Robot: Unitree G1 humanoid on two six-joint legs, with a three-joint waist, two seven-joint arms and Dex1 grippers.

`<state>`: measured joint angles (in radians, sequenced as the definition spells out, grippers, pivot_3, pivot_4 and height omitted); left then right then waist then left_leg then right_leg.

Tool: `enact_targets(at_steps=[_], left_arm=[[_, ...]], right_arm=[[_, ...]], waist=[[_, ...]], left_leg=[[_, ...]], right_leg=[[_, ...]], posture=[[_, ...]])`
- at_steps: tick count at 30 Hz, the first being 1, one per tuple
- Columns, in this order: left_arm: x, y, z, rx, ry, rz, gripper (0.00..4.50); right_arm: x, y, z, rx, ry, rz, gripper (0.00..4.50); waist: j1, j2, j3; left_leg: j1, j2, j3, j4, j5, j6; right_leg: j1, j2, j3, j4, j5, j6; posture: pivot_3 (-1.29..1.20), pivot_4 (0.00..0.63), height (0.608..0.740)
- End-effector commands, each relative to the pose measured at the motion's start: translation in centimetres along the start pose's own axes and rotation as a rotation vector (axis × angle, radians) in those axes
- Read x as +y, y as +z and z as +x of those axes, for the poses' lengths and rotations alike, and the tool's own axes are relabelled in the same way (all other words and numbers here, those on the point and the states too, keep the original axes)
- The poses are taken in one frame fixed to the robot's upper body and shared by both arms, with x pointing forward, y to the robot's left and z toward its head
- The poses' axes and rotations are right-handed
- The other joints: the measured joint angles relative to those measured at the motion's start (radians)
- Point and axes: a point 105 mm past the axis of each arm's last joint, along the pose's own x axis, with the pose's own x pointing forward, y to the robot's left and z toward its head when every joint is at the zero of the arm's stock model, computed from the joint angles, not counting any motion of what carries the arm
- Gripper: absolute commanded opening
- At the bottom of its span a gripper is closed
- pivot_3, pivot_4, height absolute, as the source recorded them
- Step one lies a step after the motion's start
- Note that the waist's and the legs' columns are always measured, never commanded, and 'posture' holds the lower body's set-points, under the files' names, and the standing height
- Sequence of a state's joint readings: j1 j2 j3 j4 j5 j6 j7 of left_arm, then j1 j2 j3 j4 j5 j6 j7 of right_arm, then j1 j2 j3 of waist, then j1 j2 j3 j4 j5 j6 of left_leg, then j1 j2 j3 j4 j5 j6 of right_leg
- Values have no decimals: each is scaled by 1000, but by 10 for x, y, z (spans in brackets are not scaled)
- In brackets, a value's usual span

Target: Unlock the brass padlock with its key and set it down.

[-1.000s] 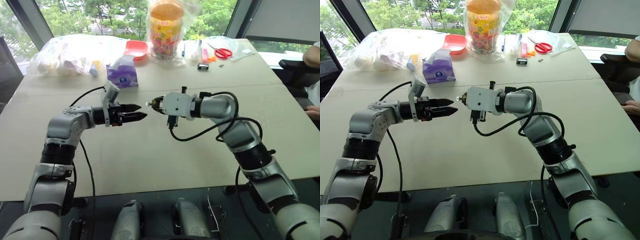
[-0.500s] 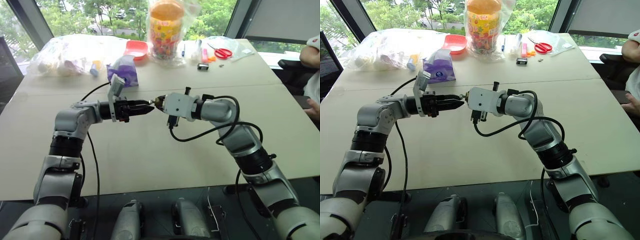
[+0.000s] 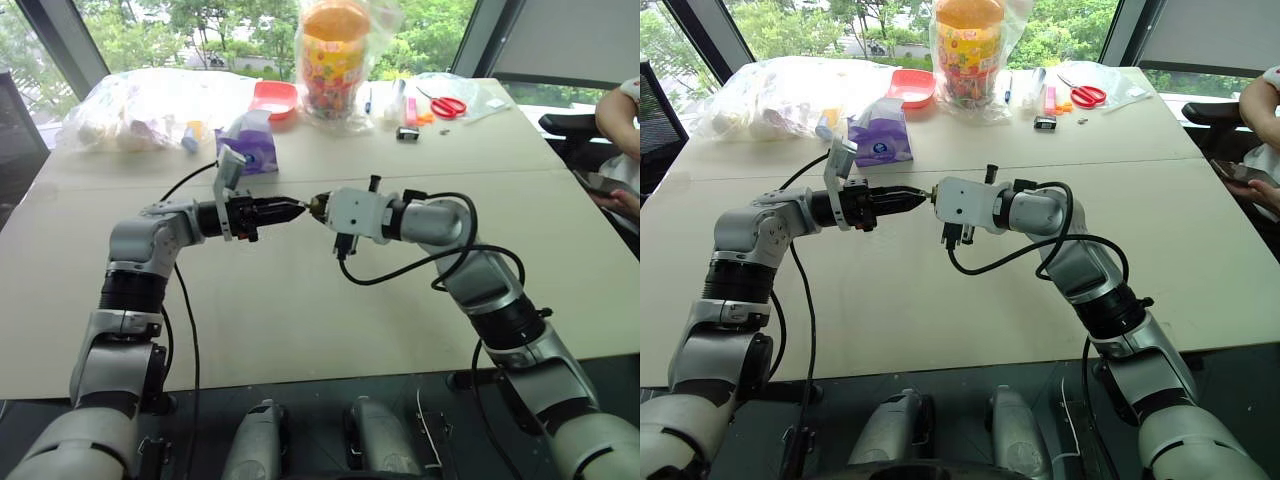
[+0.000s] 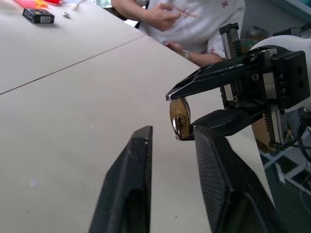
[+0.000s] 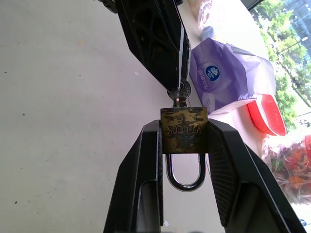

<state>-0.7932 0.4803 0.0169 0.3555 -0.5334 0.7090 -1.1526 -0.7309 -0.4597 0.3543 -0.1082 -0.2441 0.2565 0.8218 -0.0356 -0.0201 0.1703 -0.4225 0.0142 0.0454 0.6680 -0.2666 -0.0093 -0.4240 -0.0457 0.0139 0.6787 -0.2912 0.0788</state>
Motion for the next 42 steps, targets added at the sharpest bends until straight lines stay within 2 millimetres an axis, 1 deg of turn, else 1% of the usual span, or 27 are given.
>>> enact_targets(at_steps=[1,7,9,13,16,20,22,24,28,31,33,36,42], left_arm=[[-4,12,2,-17,-17,53,26],[-3,9,4,5,1,81,26],[-1,6,6,30,22,127,26],[1,1,10,110,56,304,26],[-2,-4,14,165,40,427,26],[0,-12,19,239,49,637,26],[-2,-10,23,234,35,713,26],[-6,-6,22,210,19,628,26],[-13,2,13,131,-32,290,26],[-10,10,7,89,-14,180,26],[-7,12,4,81,-1,142,595],[-6,16,4,59,12,114,1786],[-4,14,10,64,32,128,1786]], right_arm=[[-4,13,-3,-39,-18,-44,689],[-2,13,-4,-38,-13,-45,689],[0,13,-4,-37,-5,-45,689],[2,12,-4,-35,7,-34,689],[3,12,-4,-33,13,-16,689],[4,11,-4,-27,22,0,689],[5,10,-4,-23,27,14,689],[5,10,-4,-21,26,15,689],[1,9,-5,-12,5,-16,689],[-3,8,-5,-6,-19,-39,689],[-6,8,-5,-5,-36,-54,689],[-8,8,-5,-4,-48,-67,689],[-12,8,-4,-3,-67,-81,689]], waist=[[0,0,0],[0,0,0],[0,0,0],[1,0,0],[5,0,0],[10,0,0],[16,0,0],[20,0,0],[19,0,0],[18,0,0],[18,0,0],[19,0,0],[19,0,0]], left_leg=[[0,0,0,0,0,0],[0,0,0,0,0,0],[0,0,0,0,0,0],[0,0,0,0,0,0],[0,0,0,0,0,0],[0,0,0,0,0,0],[1,0,1,0,0,0],[1,0,1,0,0,0],[0,0,1,1,0,0],[0,0,1,1,0,0],[0,0,1,1,0,0],[0,0,1,2,0,0],[0,0,1,2,0,0]], right_leg=[[0,0,0,0,0,0],[0,0,0,1,0,0],[0,0,0,1,0,0],[0,0,0,1,0,0],[0,0,0,1,0,0],[0,0,0,1,0,0],[0,0,1,1,0,0],[0,1,1,1,0,0],[0,1,1,1,0,0],[0,2,0,1,0,0],[0,2,0,2,0,0],[0,2,0,2,0,0],[0,1,1,2,0,0]], posture=[[0,150,740],[0,150,740],[0,150,740],[0,150,740],[0,150,740],[0,150,740],[0,150,740],[0,150,740],[0,150,740],[0,150,740],[0,150,740],[0,150,740],[0,150,740]])
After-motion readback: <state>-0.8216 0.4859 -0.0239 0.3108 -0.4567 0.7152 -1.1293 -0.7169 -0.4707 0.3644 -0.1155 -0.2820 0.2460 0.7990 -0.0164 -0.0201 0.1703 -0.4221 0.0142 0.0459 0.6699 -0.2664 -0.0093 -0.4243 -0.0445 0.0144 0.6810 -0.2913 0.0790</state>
